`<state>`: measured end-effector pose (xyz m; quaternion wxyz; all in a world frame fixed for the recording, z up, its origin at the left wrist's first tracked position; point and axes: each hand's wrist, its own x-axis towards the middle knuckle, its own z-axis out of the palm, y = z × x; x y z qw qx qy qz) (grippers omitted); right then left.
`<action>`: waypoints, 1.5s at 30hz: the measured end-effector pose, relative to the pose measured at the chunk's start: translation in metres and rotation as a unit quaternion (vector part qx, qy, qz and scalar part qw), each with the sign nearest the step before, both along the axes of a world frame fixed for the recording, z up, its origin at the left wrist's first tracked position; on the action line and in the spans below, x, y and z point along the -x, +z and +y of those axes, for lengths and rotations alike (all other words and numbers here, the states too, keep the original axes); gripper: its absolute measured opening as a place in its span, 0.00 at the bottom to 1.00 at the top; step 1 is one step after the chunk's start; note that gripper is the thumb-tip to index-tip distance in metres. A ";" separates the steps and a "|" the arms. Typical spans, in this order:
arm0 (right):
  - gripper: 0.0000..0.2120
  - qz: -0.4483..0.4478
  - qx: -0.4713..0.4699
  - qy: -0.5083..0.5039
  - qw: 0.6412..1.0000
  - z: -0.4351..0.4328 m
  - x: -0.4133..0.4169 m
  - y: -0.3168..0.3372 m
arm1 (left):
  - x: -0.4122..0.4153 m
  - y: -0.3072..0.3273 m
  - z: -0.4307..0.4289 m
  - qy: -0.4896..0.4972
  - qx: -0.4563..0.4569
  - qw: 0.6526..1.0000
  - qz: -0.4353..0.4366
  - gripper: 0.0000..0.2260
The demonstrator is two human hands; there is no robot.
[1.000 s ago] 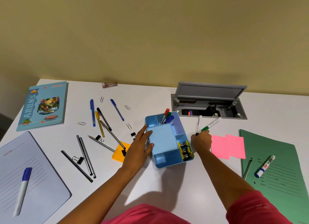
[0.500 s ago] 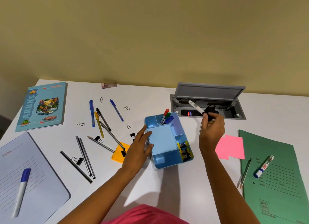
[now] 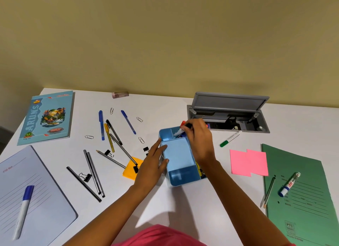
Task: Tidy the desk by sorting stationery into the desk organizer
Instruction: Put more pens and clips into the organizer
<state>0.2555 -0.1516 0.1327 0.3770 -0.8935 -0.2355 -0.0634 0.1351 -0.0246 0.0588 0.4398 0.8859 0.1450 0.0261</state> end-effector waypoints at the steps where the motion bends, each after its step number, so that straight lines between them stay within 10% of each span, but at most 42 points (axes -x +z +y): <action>1: 0.08 0.001 0.013 0.005 1.000 0.003 -0.001 -0.004 | 0.000 0.001 0.000 0.002 0.000 1.000 0.002 0.21; 17: 0.20 0.000 0.184 0.014 0.983 0.022 -0.003 -0.021 | 0.000 0.002 -0.001 0.001 0.008 1.000 0.007 0.22; 33: 0.08 -0.153 0.017 -0.182 0.971 -0.083 -0.003 -0.048 | 0.002 -0.002 0.000 -0.012 -0.016 1.000 -0.021 0.20; 40: 0.18 0.073 0.016 -0.403 0.912 -0.172 -0.006 -0.076 | 0.006 -0.004 -0.007 -0.012 -0.040 0.999 -0.016 0.21; 45: 0.24 0.178 0.187 -0.473 0.842 -0.228 -0.009 -0.099 | 0.008 -0.004 -0.010 -0.022 -0.052 0.998 -0.017 0.22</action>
